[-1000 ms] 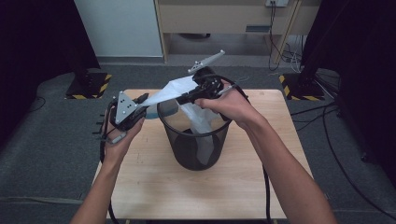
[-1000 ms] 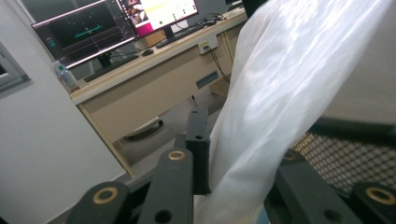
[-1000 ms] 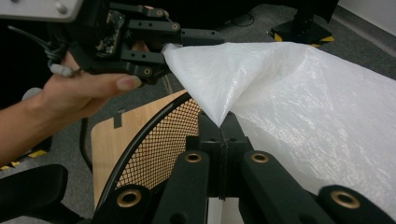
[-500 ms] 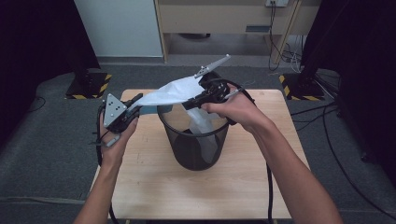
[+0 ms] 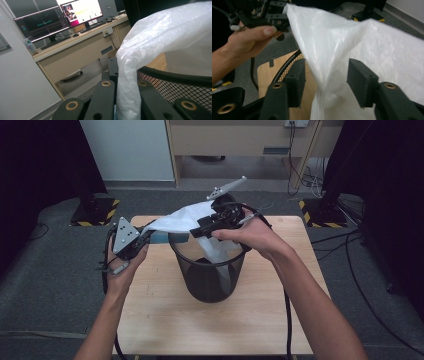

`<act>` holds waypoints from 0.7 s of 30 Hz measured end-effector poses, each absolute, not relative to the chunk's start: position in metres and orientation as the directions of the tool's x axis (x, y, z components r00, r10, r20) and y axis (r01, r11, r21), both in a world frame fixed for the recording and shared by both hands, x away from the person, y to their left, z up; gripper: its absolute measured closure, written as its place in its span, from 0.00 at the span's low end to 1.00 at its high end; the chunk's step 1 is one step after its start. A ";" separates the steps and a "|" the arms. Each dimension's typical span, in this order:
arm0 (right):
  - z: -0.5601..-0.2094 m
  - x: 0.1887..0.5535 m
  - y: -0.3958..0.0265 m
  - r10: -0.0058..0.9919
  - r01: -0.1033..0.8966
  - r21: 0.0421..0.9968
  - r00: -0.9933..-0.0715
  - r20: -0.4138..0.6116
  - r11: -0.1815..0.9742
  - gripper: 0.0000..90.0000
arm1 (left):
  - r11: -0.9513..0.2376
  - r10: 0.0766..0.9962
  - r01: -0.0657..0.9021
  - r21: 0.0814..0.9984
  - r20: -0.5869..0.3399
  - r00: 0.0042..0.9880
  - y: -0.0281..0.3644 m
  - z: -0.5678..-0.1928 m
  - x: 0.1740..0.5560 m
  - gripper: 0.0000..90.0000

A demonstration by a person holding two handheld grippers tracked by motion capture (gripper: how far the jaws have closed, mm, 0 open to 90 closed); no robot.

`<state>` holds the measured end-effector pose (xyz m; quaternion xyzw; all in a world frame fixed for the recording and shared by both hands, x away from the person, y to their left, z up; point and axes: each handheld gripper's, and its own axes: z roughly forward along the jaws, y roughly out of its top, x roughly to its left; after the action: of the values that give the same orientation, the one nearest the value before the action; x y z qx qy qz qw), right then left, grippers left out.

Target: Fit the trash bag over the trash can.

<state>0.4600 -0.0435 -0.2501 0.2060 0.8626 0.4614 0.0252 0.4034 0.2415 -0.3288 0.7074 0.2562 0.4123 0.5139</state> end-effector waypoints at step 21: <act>-0.254 0.470 -0.025 0.375 0.347 0.780 -0.914 0.156 0.521 1.00 | -0.338 0.794 -0.058 0.939 0.318 0.519 0.238 -0.334 0.404 0.88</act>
<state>0.4696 -0.0254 -0.2542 0.2069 0.8720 0.4433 0.0160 0.4045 0.2376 -0.3338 0.7046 0.2609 0.4154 0.5128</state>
